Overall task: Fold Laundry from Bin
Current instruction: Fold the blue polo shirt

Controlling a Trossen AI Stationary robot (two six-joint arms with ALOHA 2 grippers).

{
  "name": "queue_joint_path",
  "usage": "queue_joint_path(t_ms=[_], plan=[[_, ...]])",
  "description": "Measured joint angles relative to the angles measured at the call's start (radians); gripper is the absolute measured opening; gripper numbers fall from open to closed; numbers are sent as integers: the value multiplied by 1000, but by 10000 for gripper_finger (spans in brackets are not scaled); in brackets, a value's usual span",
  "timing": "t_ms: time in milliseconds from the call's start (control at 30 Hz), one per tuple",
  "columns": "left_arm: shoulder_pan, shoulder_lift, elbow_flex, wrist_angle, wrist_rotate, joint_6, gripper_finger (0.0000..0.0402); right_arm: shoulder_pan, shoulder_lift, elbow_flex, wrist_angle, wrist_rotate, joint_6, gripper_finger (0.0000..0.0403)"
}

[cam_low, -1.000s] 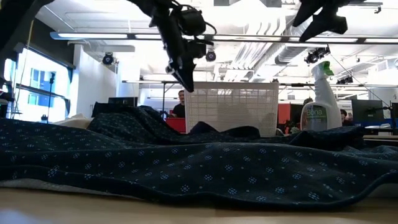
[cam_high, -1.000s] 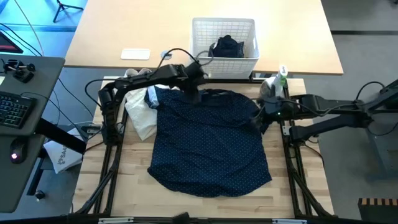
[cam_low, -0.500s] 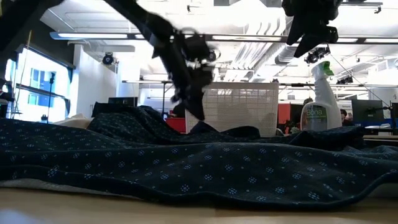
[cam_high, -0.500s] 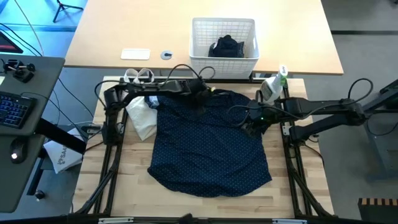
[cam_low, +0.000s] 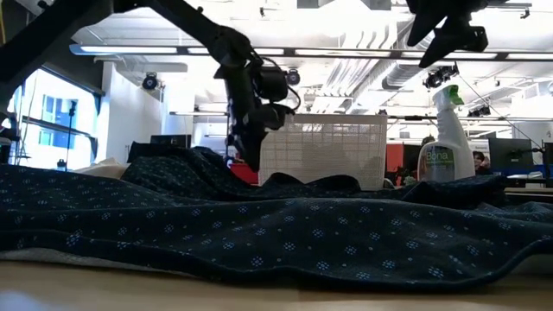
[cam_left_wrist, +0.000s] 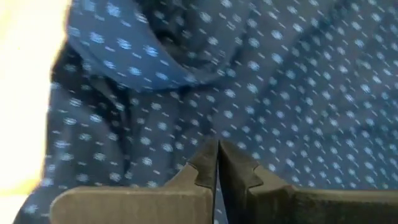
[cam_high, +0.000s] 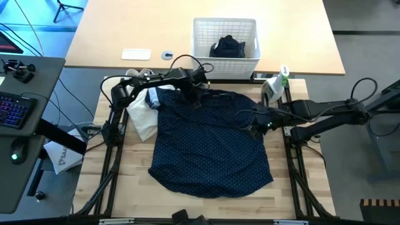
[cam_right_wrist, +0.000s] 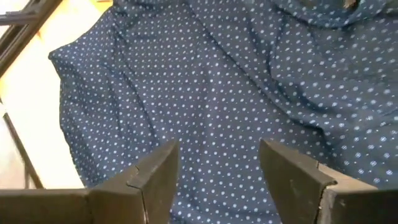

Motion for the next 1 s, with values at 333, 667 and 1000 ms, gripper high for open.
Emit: queue_joint_path(t_ms=[333, 667, 1000], plan=[[-24, 74, -39, 291, -117, -79, 0, 13, -1, 0, 6, 54, 33, 220], [-17, -51, -37, 525, -555, -153, 0, 57, -1, 0, 5, 59, 94, 220], [-29, -182, -38, 367, -370, 18, 0, 38, 31, 0, 3, 63, -50, 220]])
